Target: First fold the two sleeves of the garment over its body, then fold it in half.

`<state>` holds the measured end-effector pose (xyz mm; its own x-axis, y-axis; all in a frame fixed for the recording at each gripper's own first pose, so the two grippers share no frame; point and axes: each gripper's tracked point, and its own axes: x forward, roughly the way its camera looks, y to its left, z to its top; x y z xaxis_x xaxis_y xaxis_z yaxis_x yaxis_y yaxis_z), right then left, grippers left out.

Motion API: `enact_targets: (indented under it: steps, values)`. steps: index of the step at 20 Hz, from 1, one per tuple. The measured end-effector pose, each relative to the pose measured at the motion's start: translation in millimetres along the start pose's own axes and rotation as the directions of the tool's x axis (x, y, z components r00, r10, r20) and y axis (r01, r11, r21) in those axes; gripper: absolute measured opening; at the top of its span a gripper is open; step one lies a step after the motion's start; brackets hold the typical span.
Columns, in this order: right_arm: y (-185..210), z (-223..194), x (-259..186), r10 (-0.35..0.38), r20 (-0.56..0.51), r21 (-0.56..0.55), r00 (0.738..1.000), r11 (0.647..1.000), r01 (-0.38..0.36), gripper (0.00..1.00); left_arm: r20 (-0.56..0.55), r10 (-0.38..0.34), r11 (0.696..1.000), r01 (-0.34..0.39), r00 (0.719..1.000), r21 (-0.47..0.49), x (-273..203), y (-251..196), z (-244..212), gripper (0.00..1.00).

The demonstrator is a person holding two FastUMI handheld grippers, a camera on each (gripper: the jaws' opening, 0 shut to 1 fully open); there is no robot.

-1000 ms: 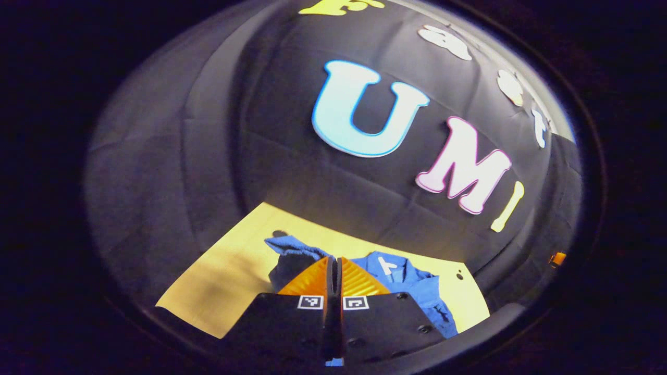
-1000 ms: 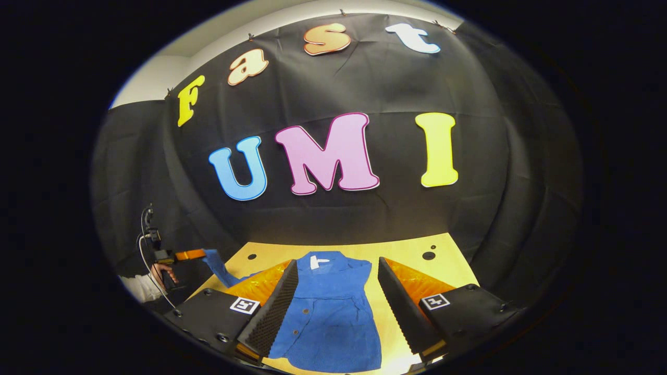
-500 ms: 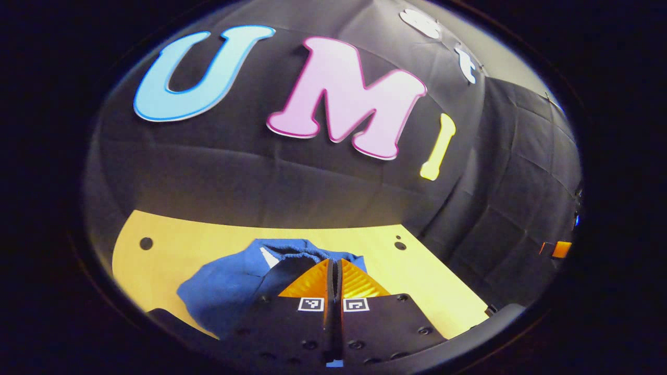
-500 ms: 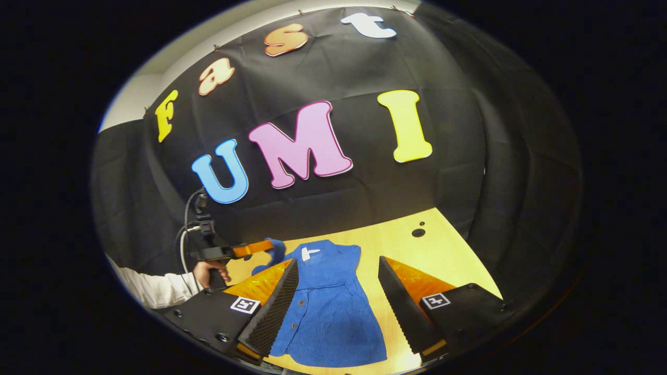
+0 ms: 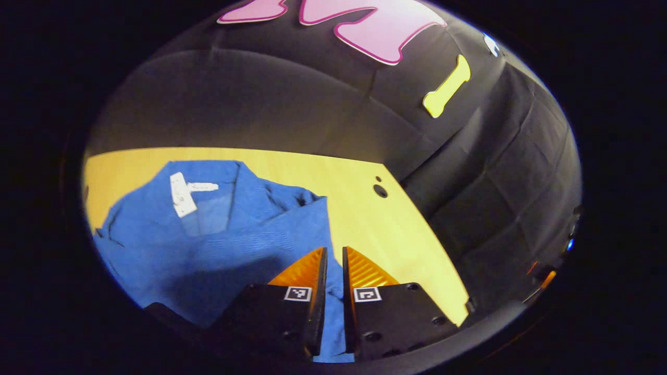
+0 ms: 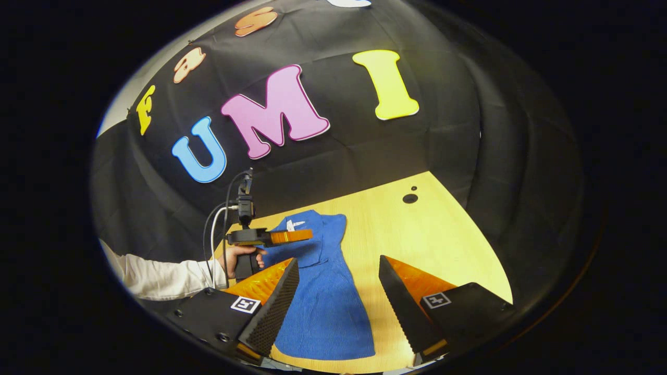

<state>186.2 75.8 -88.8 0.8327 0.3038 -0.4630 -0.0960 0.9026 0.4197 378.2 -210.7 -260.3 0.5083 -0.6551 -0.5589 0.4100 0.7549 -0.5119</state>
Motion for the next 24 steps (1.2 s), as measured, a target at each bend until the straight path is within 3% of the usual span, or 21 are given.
enact_targets:
  steps: [3, 6, 7, 8, 9, 10, 13, 14, 15, 16, 17, 18, 21, 24]
  values:
    - [-7, -14, 19, 0.004, -0.041, 0.013, 0.999, 1.0, -0.003, 0.97, 0.033, 0.091, 0.995, -0.093, 0.995, 0.04, -28, 14, 6, 0.66]
    - [-8, -46, 37, 0.002, -0.128, 0.028, 0.992, 1.0, 0.002, 0.97, -0.016, 0.287, 0.956, -0.286, 0.958, 0.069, -88, 51, -27, 0.66]
    - [-6, -59, 42, 0.005, -0.157, 0.033, 0.988, 0.999, 0.0, 0.97, -0.029, 0.354, 0.934, -0.352, 0.935, 0.066, -117, 63, -45, 0.6]
    - [-3, -71, 47, 0.007, -0.187, 0.033, 0.982, 0.999, -0.001, 0.97, -0.05, 0.402, 0.915, -0.4, 0.914, 0.052, -147, 72, -68, 0.73]
    - [-1, -81, 52, 0.009, -0.213, 0.029, 0.977, 1.0, -0.003, 0.97, -0.067, 0.443, 0.896, -0.442, 0.894, 0.033, -176, 80, -92, 0.72]
    - [-1, -93, 55, 0.004, -0.241, 0.017, 0.97, 1.0, 0.0, 0.97, -0.091, 0.49, 0.871, -0.491, 0.867, 0.012, -207, 89, -120, 0.67]
    - [-15, -138, 60, -0.062, -0.356, -0.057, 0.932, 0.997, 0.044, 0.97, -0.216, 0.622, 0.758, -0.648, 0.753, -0.073, -289, 121, -206, 0.8]
    - [-19, -156, 54, -0.076, -0.418, -0.078, 0.905, 0.996, 0.047, 0.87, -0.256, 0.642, 0.725, -0.681, 0.723, -0.105, -314, 123, -228, 0.85]
    - [-22, -171, 53, -0.089, -0.443, -0.087, 0.892, 0.995, 0.056, 0.98, -0.272, 0.661, 0.695, -0.707, 0.699, -0.131, -332, 129, -245, 0.85]
    - [-24, -183, 50, -0.101, -0.465, -0.091, 0.88, 0.994, 0.066, 0.99, -0.297, 0.67, 0.668, -0.727, 0.68, -0.157, -342, 135, -265, 0.89]
    - [-23, -190, 47, -0.107, -0.485, -0.093, 0.868, 0.993, 0.071, 0.99, -0.33, 0.67, 0.645, -0.741, 0.665, -0.185, -351, 138, -279, 0.85]
    - [-24, -197, 45, -0.122, -0.498, -0.104, 0.858, 0.991, 0.08, 0.99, -0.348, 0.661, 0.639, -0.741, 0.665, -0.204, -356, 139, -292, 0.85]
    - [-33, -216, 41, -0.167, -0.524, -0.147, 0.835, 0.984, 0.105, 0.99, -0.404, 0.668, 0.618, -0.768, 0.625, -0.166, -372, 142, -323, 0.85]
    - [-35, -229, 30, -0.199, -0.536, -0.175, 0.821, 0.977, 0.122, 0.99, -0.454, 0.659, 0.618, -0.776, 0.6, -0.127, -377, 141, -349, 0.85]
